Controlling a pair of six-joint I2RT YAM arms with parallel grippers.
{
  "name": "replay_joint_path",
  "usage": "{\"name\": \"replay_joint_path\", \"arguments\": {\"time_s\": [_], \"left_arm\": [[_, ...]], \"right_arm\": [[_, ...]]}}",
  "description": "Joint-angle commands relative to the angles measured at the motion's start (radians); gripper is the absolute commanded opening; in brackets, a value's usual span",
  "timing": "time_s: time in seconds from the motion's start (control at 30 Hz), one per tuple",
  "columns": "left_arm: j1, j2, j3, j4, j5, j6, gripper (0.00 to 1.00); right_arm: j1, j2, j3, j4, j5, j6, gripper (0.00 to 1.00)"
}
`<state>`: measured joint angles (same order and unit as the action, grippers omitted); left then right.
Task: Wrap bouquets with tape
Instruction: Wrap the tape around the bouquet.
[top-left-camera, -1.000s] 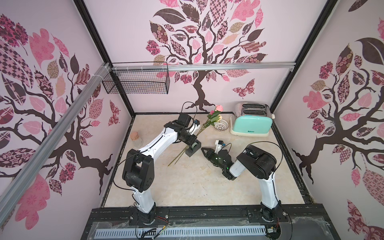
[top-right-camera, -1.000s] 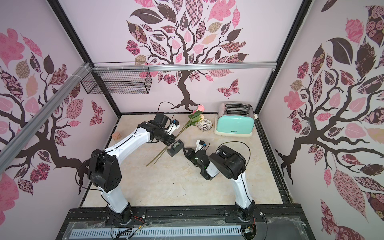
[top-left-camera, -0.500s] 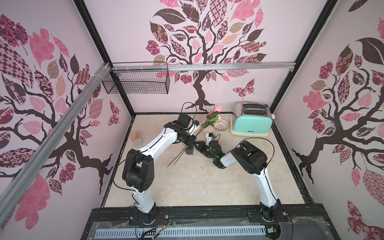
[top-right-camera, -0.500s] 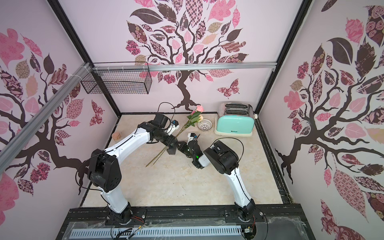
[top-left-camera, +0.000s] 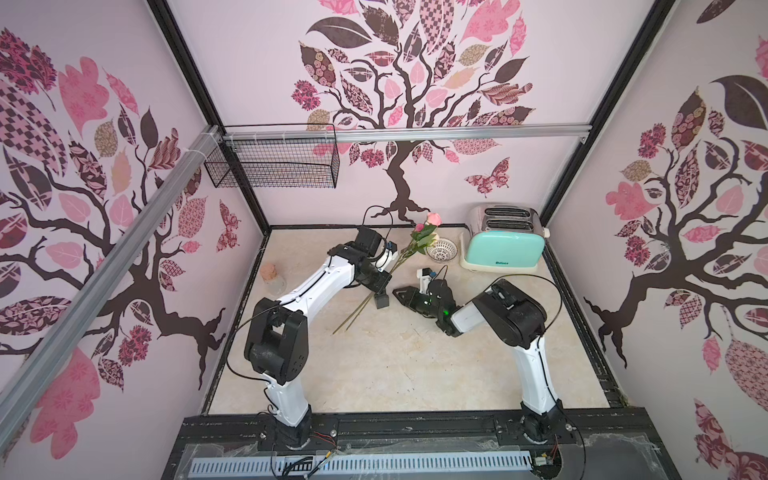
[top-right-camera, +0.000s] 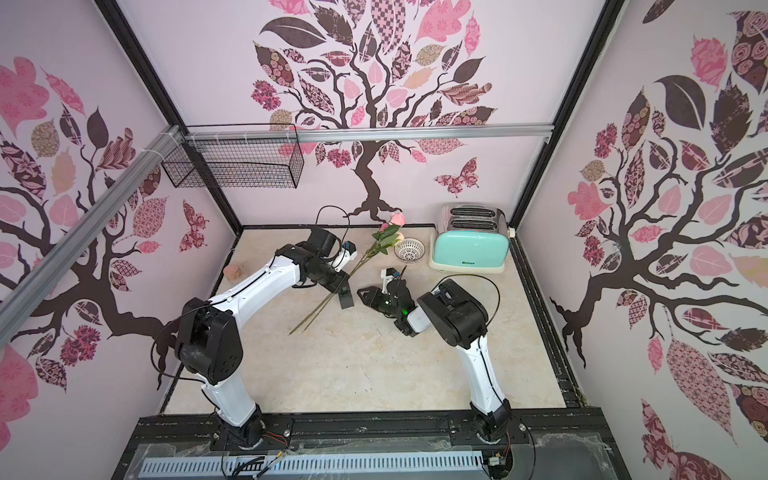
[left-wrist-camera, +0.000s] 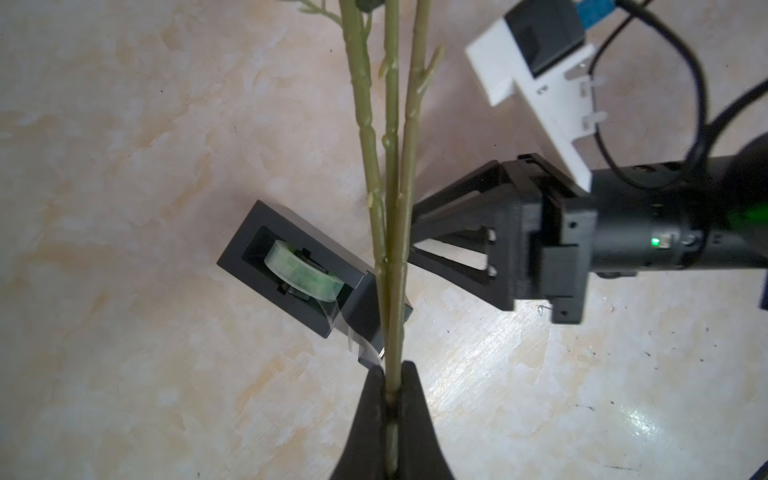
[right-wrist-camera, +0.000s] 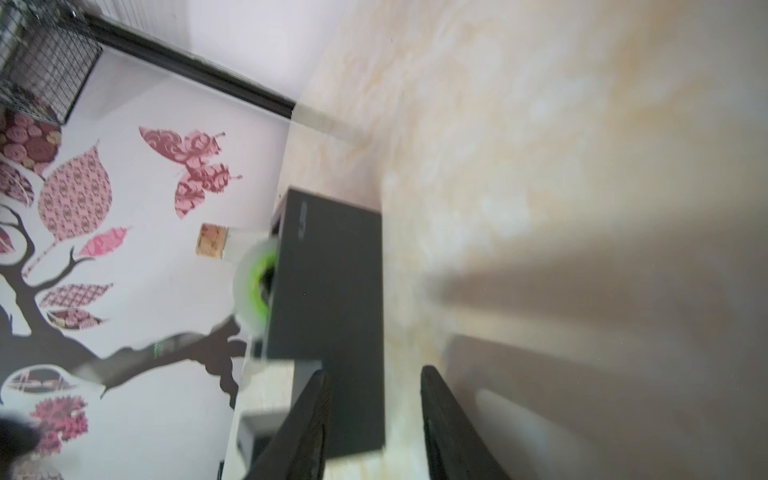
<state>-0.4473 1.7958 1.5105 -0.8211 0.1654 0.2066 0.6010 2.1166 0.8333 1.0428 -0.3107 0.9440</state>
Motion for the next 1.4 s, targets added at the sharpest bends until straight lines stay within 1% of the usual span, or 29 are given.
{"name": "replay_joint_path", "arguments": {"time_s": [0.0,0.07,0.17,0.33,0.4,0.47,0.57,0.67,0.8,0.9,1.07,1.17,1.27,1.3,1.37], "left_arm": [[0.004,-0.037,-0.004,-0.015,-0.009,0.012,0.0],[0.002,-0.046,-0.019,-0.015,-0.023,0.014,0.0],[-0.006,-0.069,-0.06,0.007,-0.071,0.026,0.0],[-0.04,-0.087,-0.11,0.045,-0.167,0.066,0.0],[-0.052,-0.083,-0.119,0.055,-0.193,0.078,0.0],[-0.062,-0.076,-0.122,0.062,-0.207,0.084,0.0],[-0.068,-0.07,-0.124,0.069,-0.221,0.087,0.0],[-0.075,-0.062,-0.128,0.081,-0.242,0.096,0.0],[-0.089,-0.072,-0.158,0.119,-0.256,0.107,0.0],[-0.097,-0.078,-0.174,0.136,-0.26,0.116,0.0],[-0.099,-0.079,-0.176,0.142,-0.252,0.118,0.0],[-0.101,-0.084,-0.179,0.152,-0.25,0.12,0.0],[-0.104,-0.09,-0.188,0.162,-0.247,0.131,0.0],[-0.106,-0.094,-0.192,0.168,-0.25,0.133,0.0],[-0.107,-0.096,-0.197,0.174,-0.248,0.138,0.0]], "right_arm": [[0.003,-0.141,-0.098,0.086,0.026,-0.07,0.44],[0.003,-0.191,-0.154,0.125,0.046,-0.058,0.47],[0.003,-0.234,-0.186,0.171,0.051,0.015,0.53],[0.003,-0.24,-0.154,0.18,0.054,0.212,0.57],[0.003,-0.236,-0.134,0.178,0.052,0.268,0.59],[0.003,-0.237,-0.107,0.136,0.056,0.309,0.6],[0.006,-0.243,-0.052,0.021,0.043,0.317,0.58],[0.01,-0.242,-0.036,-0.003,0.059,0.343,0.58],[0.013,-0.221,0.038,-0.131,0.043,0.363,0.53],[0.014,-0.203,0.072,-0.15,0.039,0.391,0.51],[0.017,-0.183,0.127,-0.196,0.03,0.4,0.51],[0.017,-0.144,0.174,-0.261,0.002,0.42,0.45],[0.019,-0.115,0.192,-0.25,-0.01,0.46,0.41],[0.019,-0.107,0.199,-0.251,-0.01,0.466,0.39],[0.02,-0.095,0.219,-0.265,-0.015,0.469,0.37]]}}
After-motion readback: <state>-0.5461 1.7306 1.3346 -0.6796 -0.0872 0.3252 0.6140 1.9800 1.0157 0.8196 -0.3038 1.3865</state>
